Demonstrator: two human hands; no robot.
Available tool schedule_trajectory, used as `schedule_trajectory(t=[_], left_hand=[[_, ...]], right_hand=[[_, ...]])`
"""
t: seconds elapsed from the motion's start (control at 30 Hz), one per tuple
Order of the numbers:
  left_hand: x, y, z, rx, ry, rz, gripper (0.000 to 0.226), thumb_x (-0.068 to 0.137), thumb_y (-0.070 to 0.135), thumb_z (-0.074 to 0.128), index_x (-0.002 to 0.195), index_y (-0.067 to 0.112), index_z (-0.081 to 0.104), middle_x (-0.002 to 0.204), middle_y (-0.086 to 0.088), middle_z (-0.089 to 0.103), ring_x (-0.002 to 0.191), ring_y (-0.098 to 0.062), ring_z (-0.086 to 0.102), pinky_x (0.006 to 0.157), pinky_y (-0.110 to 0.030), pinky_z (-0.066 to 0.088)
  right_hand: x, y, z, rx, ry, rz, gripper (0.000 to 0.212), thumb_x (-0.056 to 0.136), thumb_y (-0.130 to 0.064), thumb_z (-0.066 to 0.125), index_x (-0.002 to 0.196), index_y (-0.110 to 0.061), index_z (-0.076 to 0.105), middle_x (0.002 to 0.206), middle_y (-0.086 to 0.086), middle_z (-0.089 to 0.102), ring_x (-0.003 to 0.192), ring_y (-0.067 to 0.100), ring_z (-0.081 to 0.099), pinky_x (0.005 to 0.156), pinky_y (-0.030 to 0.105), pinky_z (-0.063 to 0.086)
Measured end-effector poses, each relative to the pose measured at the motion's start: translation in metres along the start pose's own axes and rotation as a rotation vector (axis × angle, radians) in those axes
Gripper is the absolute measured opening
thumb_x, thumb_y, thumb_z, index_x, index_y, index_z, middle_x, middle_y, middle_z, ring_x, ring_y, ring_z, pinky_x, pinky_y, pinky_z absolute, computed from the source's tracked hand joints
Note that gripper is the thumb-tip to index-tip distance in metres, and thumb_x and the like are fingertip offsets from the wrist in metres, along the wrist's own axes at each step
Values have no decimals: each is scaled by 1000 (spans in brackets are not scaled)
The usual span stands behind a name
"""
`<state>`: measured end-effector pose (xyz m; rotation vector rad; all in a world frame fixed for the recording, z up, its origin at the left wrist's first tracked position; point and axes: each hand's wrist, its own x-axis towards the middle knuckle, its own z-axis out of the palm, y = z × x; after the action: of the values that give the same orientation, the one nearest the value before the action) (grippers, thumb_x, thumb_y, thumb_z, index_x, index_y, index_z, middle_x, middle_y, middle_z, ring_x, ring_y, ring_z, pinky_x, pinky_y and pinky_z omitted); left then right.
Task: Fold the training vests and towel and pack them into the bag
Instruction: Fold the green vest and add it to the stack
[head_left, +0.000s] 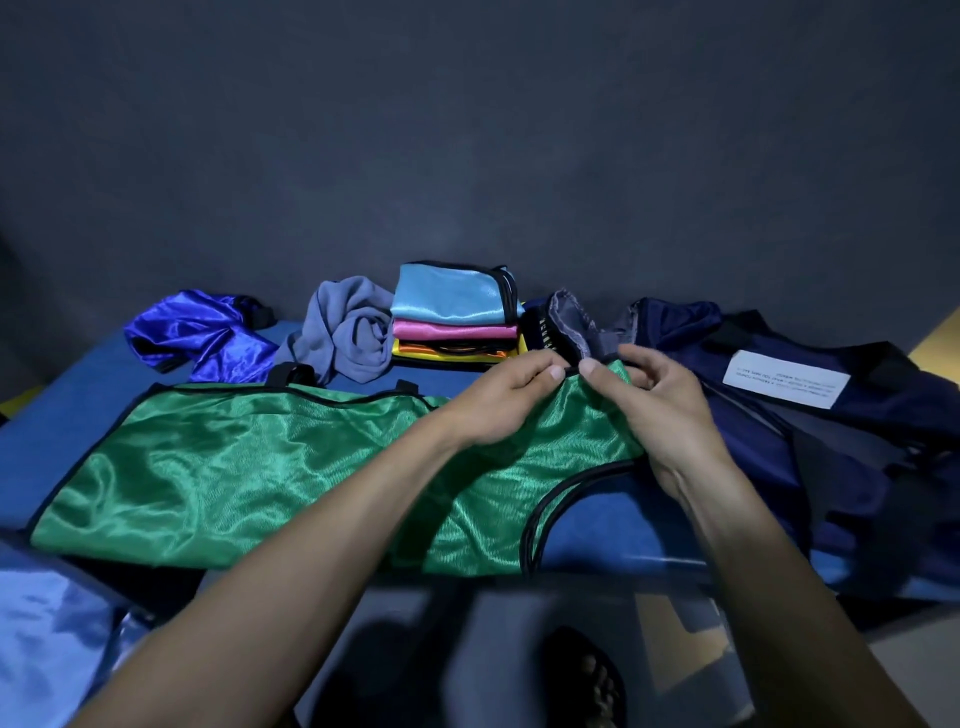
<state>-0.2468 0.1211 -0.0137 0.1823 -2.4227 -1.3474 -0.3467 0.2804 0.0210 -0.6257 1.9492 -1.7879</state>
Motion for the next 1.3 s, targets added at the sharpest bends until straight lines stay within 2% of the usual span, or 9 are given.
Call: schedule_trajectory(t=[0.1, 0.2, 0.3, 0.43, 0.53, 0.63, 0.8, 1.03, 1.3], left_hand=[[1, -2, 1, -5, 0, 4, 29, 111, 25, 41, 110, 5, 61, 86, 10, 52, 78, 1, 47, 74, -21, 39], [2, -5, 2, -3, -8, 3, 28, 110, 28, 42, 110, 8, 63, 90, 8, 54, 81, -2, 49, 77, -23, 40], [1, -7, 5, 13, 3, -20, 26, 110, 28, 43, 111, 10, 63, 94, 3, 54, 87, -6, 51, 82, -27, 40], [-5, -5, 4, 381, 227, 21, 31, 104, 36, 54, 132, 23, 58, 119, 1, 53, 114, -17, 48, 97, -33, 40], [-26, 11, -2, 584, 320, 136, 10, 99, 34, 60, 102, 25, 57, 95, 8, 56, 88, -13, 53, 77, -33, 48], [-56, 22, 13, 769, 55, 18, 26, 95, 54, 57, 89, 30, 49, 72, 9, 58, 64, -11, 55, 62, -29, 45], [-90, 18, 46, 870, -99, -193, 41, 84, 66, 56, 91, 26, 49, 84, 0, 67, 78, -29, 62, 65, -35, 38], [-100, 14, 39, 755, -156, -164, 29, 94, 53, 54, 89, 25, 51, 94, 6, 61, 87, -22, 57, 69, -34, 36], [-102, 8, 25, 678, -281, -131, 23, 104, 43, 47, 97, 22, 54, 100, 5, 58, 95, -20, 56, 79, -35, 45]], right_hand=[[5, 4, -8, -111, -5, 52, 57, 78, -53, 84, 108, -7, 71, 92, 3, 79, 86, 19, 76, 88, 40, 61], [5, 6, -9, -216, -76, 66, 92, 74, -75, 74, 98, 13, 63, 81, 19, 71, 73, 21, 59, 73, 44, 54], [2, 10, -2, -221, -31, -34, 87, 76, -73, 66, 88, 13, 59, 71, 10, 55, 65, 20, 49, 63, 36, 38], [0, 8, 6, -430, 114, -190, 56, 97, -48, 62, 58, -14, 44, 46, -10, 35, 45, 7, 32, 48, 31, 26], [5, 10, 6, -574, 189, -242, 54, 101, -43, 58, 60, -17, 35, 49, -4, 36, 53, 18, 39, 53, 37, 29], [13, 17, 7, -699, 205, -236, 47, 103, -44, 52, 68, -14, 40, 64, 7, 52, 74, 37, 52, 63, 42, 37], [18, 20, 8, -863, 182, -280, 31, 106, -43, 45, 91, -16, 51, 95, 22, 66, 94, 46, 58, 68, 41, 31], [17, 19, 6, -954, 167, -257, 36, 108, -42, 42, 107, -9, 58, 104, 27, 65, 100, 49, 58, 71, 43, 33], [16, 19, 3, -957, 161, -241, 34, 107, -42, 45, 102, -10, 59, 104, 25, 66, 100, 49, 59, 71, 43, 35]])
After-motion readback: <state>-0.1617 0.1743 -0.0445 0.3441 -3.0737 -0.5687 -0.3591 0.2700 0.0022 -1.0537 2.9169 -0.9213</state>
